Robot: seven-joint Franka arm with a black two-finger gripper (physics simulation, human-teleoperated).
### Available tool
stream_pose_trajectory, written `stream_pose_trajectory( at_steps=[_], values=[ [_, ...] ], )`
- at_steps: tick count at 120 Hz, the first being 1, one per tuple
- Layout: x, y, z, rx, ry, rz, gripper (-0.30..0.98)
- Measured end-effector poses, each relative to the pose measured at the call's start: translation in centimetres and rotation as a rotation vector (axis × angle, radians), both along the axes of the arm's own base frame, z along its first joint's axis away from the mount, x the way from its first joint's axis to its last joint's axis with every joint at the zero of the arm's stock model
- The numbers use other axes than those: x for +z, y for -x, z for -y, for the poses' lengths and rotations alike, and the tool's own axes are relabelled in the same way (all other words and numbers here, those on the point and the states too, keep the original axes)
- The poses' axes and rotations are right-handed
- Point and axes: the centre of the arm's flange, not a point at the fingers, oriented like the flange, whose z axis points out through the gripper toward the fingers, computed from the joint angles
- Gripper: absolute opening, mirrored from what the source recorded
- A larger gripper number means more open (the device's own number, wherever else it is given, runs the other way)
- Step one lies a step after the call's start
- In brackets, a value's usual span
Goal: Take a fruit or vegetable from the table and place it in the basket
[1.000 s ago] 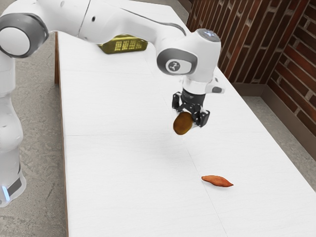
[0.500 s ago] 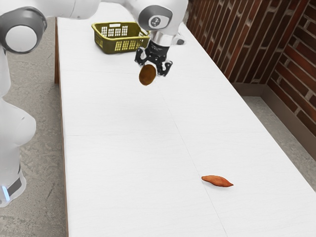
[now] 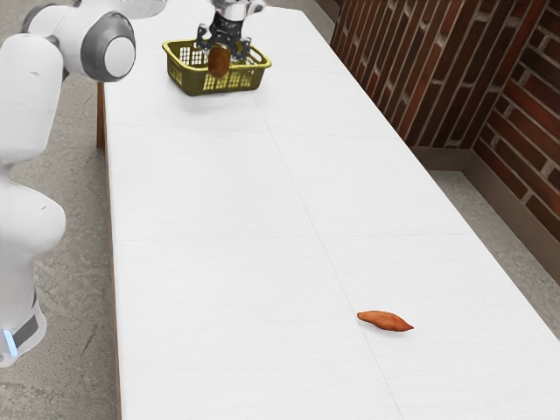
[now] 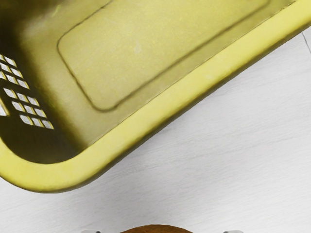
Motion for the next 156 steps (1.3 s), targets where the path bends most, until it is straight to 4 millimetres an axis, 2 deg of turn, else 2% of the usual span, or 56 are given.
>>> stream_pose_trajectory(
  at_steps=[9,24,45,58,100,110,121,146,156],
  values=[
    [0.2,0.6,-2.6,0.008,-0.077,0.026,0.26],
    [3.2,2.5,-6.8,0.031,-0.238,0.095,0.27],
    [2.9,4.4,-10.9,0.029,-0.380,0.129,0.27],
    [2.8,5.0,-12.4,0.018,-0.448,0.149,0.27],
    [3.6,3.5,-12.6,-0.064,-0.572,0.252,0.27],
    [3.6,2.9,-12.3,-0.072,-0.563,0.293,0.46],
    [3.3,2.6,-12.3,-0.072,-0.551,0.323,0.57],
    [3.6,2.7,-12.3,-0.063,-0.534,0.371,0.66],
    [2.8,2.7,-12.3,-0.060,-0.511,0.376,0.67]
  ],
)
